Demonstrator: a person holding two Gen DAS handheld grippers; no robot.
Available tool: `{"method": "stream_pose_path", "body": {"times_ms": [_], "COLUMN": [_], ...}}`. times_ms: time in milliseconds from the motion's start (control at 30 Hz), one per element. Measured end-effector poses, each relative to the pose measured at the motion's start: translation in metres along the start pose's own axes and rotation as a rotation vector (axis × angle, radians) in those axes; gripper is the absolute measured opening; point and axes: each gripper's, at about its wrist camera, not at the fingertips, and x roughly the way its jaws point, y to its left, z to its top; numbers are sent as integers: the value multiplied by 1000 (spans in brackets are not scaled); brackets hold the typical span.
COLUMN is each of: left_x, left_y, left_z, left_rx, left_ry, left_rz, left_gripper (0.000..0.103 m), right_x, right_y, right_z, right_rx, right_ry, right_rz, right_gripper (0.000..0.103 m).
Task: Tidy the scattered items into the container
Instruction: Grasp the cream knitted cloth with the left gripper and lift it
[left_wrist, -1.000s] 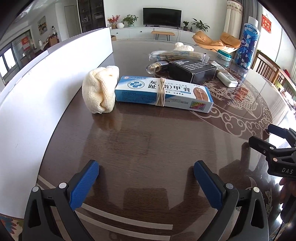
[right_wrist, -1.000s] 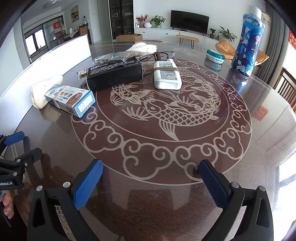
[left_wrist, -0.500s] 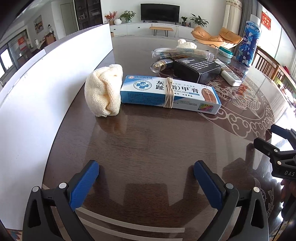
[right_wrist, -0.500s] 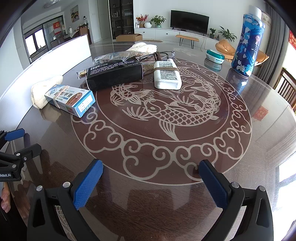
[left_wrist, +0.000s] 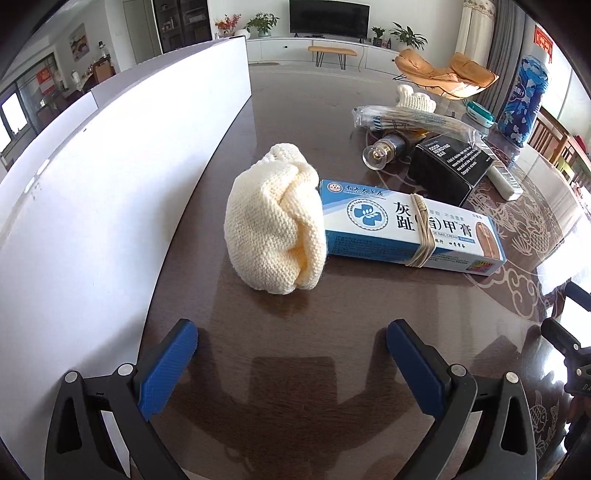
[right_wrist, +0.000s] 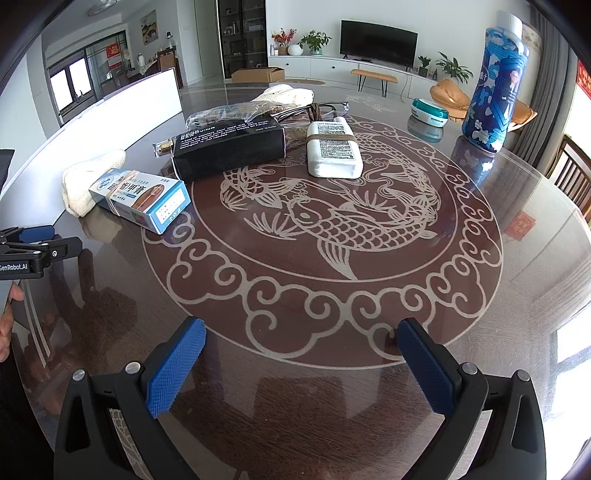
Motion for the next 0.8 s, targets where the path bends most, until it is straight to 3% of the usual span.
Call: {"method": "stream_pose_path", "body": {"times_ms": [433, 500, 533, 567, 800], "left_x": [29, 23, 20, 17, -11], "left_y": [-8, -15, -17, -19, -35], "left_z": [50, 50, 50, 50, 5], "left_rx": [27, 71, 82, 84, 83], "left_ry": [-33, -72, -80, -78, -90], "left_rz": [-7, -8, -14, -20, -42], "left_gripper": [103, 76, 54, 41, 41], "right_x": [0, 0, 0, 0, 0], "right_y": [0, 0, 0, 0, 0], "right_z": [0, 0, 0, 0, 0], "right_rx": [1, 1, 1, 1, 1], "right_ry": [1, 1, 1, 1, 1], "right_rz": [0, 0, 0, 0, 0], "right_gripper": [103, 103, 103, 103, 103]}}
